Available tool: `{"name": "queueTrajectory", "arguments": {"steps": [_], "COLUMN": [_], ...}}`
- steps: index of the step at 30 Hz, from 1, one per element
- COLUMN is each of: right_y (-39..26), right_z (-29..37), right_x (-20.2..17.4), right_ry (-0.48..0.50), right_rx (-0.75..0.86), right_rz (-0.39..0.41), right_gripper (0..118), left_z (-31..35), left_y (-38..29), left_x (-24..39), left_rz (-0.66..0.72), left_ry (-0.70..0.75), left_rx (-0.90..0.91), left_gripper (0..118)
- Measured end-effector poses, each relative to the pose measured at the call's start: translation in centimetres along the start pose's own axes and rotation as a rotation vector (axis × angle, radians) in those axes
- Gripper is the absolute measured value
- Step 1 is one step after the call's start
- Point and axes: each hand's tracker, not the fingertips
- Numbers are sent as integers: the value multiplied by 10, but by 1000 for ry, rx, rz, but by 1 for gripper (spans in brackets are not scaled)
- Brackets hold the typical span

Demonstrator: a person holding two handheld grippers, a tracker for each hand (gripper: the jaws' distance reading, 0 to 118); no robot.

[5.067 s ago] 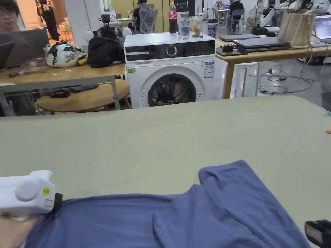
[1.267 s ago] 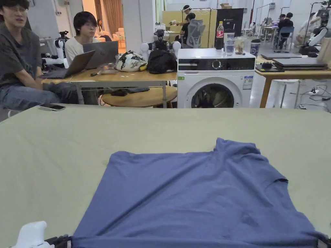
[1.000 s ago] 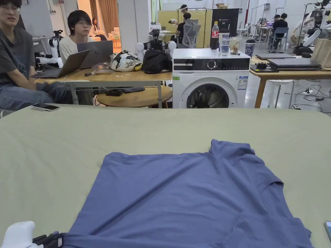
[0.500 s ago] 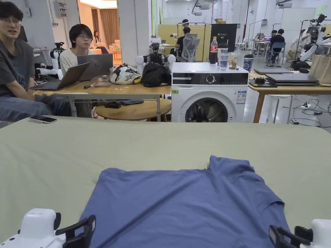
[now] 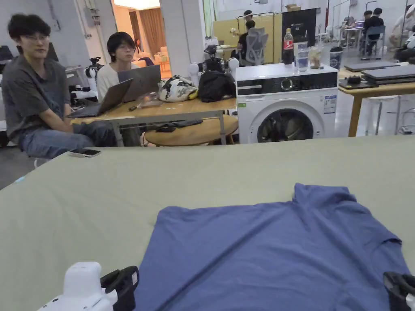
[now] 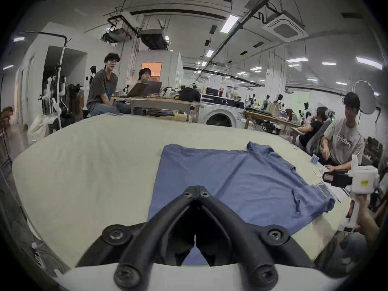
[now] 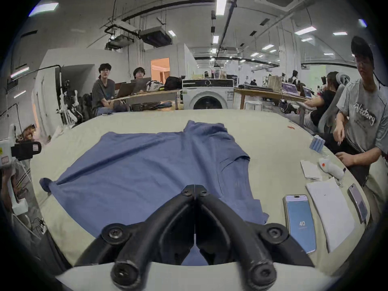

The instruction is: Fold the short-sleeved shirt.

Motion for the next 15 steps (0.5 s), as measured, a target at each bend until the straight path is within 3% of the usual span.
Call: {"name": "queueTrajectory", "arguments": {"steps": [3, 6, 15], "right_y": [-1, -6, -18], "right_z": [-5, -5, -4], "right_x": [5, 9, 13], "right_ry": [5, 21, 42], "right_rx": [-19, -30, -77], "right_rz": [-18, -55, -94], "right_gripper": [0, 0, 0], "left_z": [2, 1, -25], "left_y": [-4, -19, -64], "left_x": [-16, -31, -51], "left_rz": [-30, -59, 9], "left_ry": [39, 54, 166], "left_rx": [-71, -173, -341], "left_gripper": [1, 62, 63]}}
